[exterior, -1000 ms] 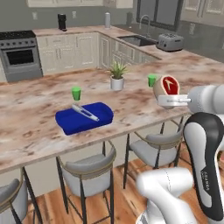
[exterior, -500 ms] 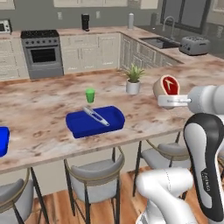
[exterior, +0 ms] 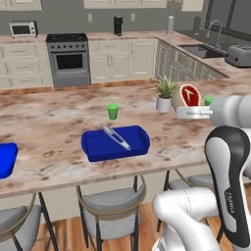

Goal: Gather the eggplant and sweet potato from the fridge and place them on a tray on the dining counter. Then gather the steak and chicken drumstick from the fridge and place them on the other tray.

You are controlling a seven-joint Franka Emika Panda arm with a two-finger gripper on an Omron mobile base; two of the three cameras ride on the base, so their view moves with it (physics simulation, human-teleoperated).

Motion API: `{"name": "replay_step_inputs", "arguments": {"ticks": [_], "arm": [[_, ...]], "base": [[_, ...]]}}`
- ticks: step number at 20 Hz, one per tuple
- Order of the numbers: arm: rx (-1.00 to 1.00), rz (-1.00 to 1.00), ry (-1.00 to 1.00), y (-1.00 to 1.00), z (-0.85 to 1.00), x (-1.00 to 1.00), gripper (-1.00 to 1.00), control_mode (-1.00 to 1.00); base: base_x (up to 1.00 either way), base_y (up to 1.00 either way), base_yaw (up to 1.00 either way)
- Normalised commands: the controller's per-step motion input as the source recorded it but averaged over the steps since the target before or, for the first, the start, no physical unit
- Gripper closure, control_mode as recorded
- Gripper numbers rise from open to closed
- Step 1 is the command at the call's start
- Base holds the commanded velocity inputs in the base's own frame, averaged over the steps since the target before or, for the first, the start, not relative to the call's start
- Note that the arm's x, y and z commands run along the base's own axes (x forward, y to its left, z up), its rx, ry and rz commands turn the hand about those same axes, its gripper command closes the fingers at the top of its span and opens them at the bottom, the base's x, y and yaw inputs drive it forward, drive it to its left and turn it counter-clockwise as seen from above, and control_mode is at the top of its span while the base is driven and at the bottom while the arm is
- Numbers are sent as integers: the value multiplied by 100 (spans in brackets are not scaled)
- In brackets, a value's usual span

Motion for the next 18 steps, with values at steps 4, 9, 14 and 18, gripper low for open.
{"name": "replay_step_inputs", "arguments": {"ticks": [4,9,14,18], "arm": [[0,0,0,0,0,0,100,100],[0,0,0,0,0,0,100,100],[0,0,0,0,0,0,100,100],[0,0,0,0,0,0,100,100]], "base": [[2,-1,7],[0,0,0],[0,0,0],[6,1,0]]}}
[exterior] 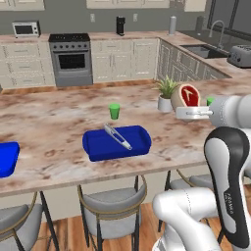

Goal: Gather the eggplant and sweet potato from the fridge and place them on a tray on the dining counter. Then gather the steak and chicken drumstick from the fridge and place them on the other tray.

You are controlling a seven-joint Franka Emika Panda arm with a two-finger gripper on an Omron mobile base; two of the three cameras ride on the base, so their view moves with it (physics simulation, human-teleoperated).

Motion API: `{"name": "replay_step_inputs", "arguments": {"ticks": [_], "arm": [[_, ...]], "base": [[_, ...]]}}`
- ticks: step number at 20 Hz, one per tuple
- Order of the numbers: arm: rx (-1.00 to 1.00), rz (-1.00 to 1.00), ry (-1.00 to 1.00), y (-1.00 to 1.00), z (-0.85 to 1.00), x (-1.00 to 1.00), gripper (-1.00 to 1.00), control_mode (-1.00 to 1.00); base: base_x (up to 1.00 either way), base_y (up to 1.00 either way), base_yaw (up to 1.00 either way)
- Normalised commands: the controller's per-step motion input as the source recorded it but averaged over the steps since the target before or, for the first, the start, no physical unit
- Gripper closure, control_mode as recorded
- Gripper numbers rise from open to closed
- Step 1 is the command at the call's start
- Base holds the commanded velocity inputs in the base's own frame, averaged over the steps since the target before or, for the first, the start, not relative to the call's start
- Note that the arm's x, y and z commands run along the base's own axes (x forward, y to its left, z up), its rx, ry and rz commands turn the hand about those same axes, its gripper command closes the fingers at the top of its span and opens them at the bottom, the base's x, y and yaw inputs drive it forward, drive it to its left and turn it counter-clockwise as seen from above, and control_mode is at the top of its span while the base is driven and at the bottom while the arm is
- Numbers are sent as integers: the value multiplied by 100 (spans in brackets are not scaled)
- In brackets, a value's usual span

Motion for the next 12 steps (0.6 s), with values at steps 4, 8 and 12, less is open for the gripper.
{"name": "replay_step_inputs", "arguments": {"ticks": [4,8,12], "arm": [[0,0,0,0,0,0,100,100],[-2,0,5,3,0,11,100,-100],[-9,0,19,28,0,39,100,-100]], "base": [[25,6,0],[29,9,0],[0,0,0]]}}
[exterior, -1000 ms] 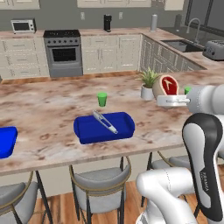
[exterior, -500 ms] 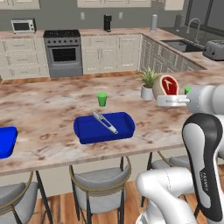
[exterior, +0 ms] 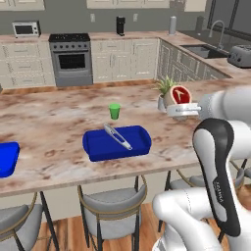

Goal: Gather the eggplant and sweet potato from the fridge and place them on a tray on the dining counter. Then gather the steak and chicken drumstick from the fridge and place them on the other tray.

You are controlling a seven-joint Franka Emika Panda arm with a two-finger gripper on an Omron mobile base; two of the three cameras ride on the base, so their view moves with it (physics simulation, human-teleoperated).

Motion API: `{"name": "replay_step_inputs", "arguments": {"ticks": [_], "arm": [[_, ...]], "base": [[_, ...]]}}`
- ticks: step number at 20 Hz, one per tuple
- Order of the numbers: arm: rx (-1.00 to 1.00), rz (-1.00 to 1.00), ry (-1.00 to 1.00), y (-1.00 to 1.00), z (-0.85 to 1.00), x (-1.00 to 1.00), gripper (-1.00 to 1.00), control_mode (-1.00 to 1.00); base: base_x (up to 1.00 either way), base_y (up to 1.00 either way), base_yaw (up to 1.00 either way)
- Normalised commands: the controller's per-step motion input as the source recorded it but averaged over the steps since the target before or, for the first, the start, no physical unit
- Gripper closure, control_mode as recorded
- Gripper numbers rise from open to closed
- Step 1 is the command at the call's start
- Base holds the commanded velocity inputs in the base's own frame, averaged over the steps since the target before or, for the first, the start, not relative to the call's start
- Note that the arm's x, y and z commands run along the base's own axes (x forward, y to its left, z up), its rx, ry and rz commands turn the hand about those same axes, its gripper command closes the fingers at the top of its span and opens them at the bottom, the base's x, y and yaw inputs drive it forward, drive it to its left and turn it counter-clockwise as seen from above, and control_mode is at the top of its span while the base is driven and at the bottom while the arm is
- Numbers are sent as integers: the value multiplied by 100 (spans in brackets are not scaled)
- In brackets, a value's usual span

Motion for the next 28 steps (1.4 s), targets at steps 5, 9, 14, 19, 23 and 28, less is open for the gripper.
{"name": "replay_step_inputs", "arguments": {"ticks": [5,9,14,19,23,28], "arm": [[-10,1,16,35,-1,32,100,-100],[-8,9,11,29,-16,28,100,-100],[-4,5,9,32,-24,38,100,-100],[-2,4,0,31,-18,16,100,-100],[0,0,0,42,-15,36,100,-100],[-3,0,2,36,-25,33,100,-100]], "base": [[0,0,0],[0,0,0],[0,0,0],[0,0,0],[0,0,0],[0,0,0]]}}
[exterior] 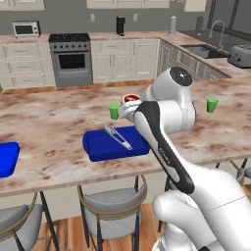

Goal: Gather the eggplant and sweet potato from the fridge and place them on a tray on the dining counter. Then gather the steak and chicken drumstick from the fridge and place them on the other tray.

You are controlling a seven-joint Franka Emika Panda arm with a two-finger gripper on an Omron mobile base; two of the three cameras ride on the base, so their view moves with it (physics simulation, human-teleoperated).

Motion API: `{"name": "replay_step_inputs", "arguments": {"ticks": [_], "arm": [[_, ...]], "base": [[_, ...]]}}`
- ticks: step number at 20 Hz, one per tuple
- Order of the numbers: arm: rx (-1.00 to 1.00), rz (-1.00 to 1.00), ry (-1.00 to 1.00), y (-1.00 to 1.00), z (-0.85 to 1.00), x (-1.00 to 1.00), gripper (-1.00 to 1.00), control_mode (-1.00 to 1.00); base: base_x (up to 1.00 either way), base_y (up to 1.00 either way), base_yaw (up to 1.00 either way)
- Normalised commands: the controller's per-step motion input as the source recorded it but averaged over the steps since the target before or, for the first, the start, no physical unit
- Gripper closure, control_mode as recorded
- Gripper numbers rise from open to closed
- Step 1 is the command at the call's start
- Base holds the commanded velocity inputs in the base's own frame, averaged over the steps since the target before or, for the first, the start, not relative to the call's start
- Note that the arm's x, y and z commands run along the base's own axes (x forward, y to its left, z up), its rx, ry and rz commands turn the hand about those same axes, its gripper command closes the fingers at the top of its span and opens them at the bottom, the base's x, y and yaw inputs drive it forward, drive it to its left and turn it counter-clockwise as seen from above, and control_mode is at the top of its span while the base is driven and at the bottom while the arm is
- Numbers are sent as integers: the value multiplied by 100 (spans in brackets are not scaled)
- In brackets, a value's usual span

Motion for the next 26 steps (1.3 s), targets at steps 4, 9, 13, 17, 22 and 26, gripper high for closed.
{"name": "replay_step_inputs", "arguments": {"ticks": [4,9,13,17,22,26], "arm": [[-1,0,10,14,-24,44,100,-100],[-1,0,13,1,-30,37,100,-100],[0,0,14,0,-36,18,100,-100],[-1,0,5,3,-39,15,100,-100],[0,0,0,4,-32,24,100,-100],[0,0,0,11,-11,34,100,-100]], "base": [[0,0,0],[0,0,0],[0,0,0],[0,0,0],[0,0,0],[0,0,0]]}}
